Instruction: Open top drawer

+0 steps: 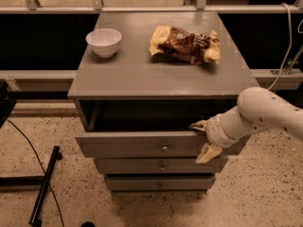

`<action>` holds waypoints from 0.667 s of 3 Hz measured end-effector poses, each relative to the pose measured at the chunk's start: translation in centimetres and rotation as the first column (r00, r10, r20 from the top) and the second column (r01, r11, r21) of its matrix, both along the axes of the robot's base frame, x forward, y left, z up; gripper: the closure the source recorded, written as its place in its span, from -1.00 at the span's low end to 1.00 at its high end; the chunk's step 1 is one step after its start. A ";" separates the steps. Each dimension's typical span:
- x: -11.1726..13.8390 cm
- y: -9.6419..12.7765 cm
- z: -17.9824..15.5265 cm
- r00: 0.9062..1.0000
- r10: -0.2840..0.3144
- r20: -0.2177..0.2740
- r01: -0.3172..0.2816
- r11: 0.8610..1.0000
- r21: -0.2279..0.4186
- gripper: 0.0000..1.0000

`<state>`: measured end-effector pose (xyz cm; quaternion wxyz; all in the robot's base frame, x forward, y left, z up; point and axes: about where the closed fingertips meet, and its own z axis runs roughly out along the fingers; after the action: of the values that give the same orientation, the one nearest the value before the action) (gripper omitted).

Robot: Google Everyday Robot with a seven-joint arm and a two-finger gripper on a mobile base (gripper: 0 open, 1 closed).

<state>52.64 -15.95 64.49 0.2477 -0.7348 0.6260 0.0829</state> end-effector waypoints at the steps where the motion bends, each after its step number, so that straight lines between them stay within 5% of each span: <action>1: -2.0 0.0 0.5 1.000 0.018 -0.014 -0.018 1.000 -0.016 -0.24; 2: -4.8 -0.1 0.8 0.998 0.041 -0.049 -0.042 0.999 -0.024 -0.12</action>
Offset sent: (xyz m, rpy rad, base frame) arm -0.0862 -0.0057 0.0131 -0.0361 0.1000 0.0682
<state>47.87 -16.08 65.31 0.2213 -0.7483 0.6176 0.0980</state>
